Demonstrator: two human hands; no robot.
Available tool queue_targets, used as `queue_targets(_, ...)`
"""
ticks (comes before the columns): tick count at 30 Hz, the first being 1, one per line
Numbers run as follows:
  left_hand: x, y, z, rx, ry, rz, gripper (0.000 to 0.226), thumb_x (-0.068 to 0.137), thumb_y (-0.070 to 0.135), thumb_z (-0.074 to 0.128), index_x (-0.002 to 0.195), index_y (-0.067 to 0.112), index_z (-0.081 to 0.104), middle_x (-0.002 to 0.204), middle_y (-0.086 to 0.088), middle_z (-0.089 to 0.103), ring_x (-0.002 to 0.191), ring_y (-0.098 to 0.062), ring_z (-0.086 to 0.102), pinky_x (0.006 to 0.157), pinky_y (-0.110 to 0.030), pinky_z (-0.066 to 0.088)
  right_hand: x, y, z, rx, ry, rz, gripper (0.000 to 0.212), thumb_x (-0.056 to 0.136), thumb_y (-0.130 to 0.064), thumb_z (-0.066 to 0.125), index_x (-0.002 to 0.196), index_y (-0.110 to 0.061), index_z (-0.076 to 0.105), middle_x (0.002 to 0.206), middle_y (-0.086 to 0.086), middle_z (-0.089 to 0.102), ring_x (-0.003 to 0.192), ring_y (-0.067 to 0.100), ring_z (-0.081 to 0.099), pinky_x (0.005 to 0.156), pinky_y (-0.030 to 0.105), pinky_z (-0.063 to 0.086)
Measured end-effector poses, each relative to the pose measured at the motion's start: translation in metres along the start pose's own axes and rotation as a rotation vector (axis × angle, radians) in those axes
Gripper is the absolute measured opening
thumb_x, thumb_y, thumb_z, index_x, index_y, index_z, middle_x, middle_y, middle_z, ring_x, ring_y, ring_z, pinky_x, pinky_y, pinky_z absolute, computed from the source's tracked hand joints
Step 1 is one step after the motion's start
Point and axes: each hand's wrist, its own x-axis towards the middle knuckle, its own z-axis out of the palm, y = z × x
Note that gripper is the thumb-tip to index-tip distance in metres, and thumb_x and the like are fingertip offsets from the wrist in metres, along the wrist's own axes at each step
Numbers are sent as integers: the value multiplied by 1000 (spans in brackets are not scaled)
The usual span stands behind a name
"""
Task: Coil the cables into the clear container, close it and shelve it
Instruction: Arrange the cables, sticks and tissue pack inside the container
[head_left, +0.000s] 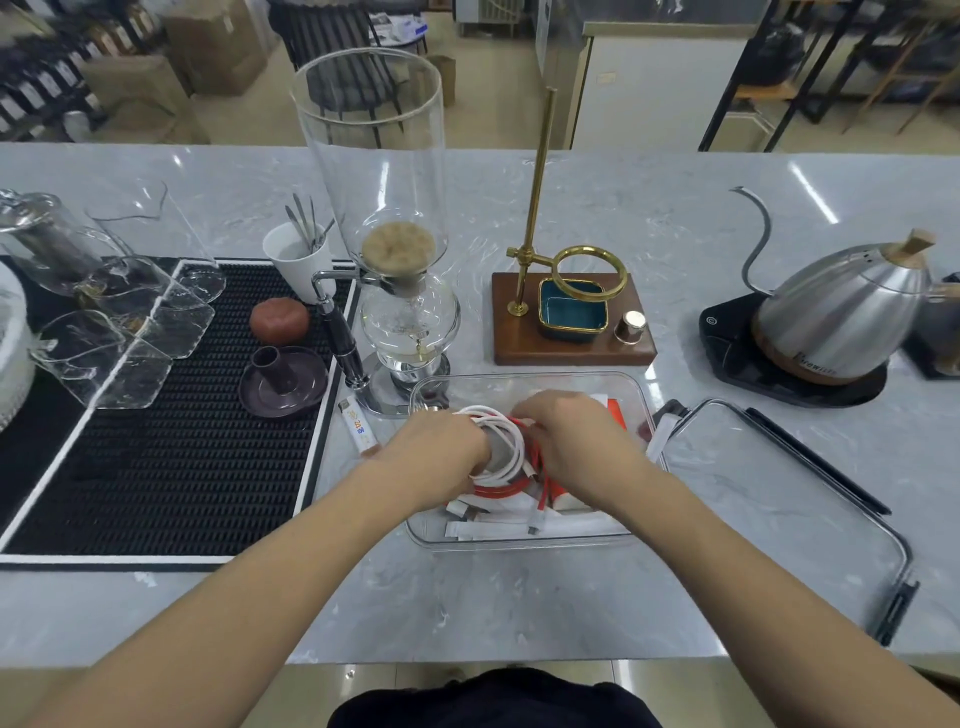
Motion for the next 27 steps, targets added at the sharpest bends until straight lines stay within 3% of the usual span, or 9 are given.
queue_targets(3,-2,-1,1,4,11,36,17,83,34,66,97,24,70,98,2,69,95,-25,63,67,-30,39,-27,8,-17,85,60,40,20,88,-8,56,94,-17,74,90,2,73,88,25,64,77,37,50)
queue_targets(8,0,3,4,30,-20,57,27,82,41,69,103,24,68,102,2,69,98,-24,64,69,-30,42,-46,18,-19,99,-77,91,30,91,-8,54,103,-26,75,100,-10,74,88,13,62,76,24,46)
queue_targets(11,3,5,5,54,-21,59,23,84,39,68,99,22,67,102,-2,69,97,-26,65,67,-31,40,-48,17,-14,69,-219,73,30,90,-10,54,102,-27,75,102,-7,75,90,17,65,80,31,53)
queue_targets(17,3,6,8,89,-36,64,12,89,28,57,89,18,63,98,-6,70,94,-31,65,66,-31,34,-41,5,-4,-33,-373,26,30,91,-9,57,115,-17,72,115,3,71,105,22,63,89,36,52)
queue_targets(20,4,6,12,93,-26,59,12,90,24,55,92,16,64,99,-7,70,94,-31,65,66,-31,33,-37,-1,2,-123,-412,15,36,86,-2,59,117,-18,69,116,7,68,103,26,64,84,35,53)
queue_targets(23,4,5,15,89,-8,46,11,91,22,55,96,18,64,101,-6,70,95,-30,65,65,-31,32,-33,-10,-1,-321,-432,-53,42,84,5,58,118,-18,66,115,8,62,104,30,63,73,31,43)
queue_targets(27,7,2,22,-14,-35,-19,13,92,25,56,101,22,65,108,-4,70,99,-27,64,67,-28,32,-18,-14,2,-475,-437,-197,34,84,3,60,110,-15,69,110,6,69,101,29,66,78,34,51)
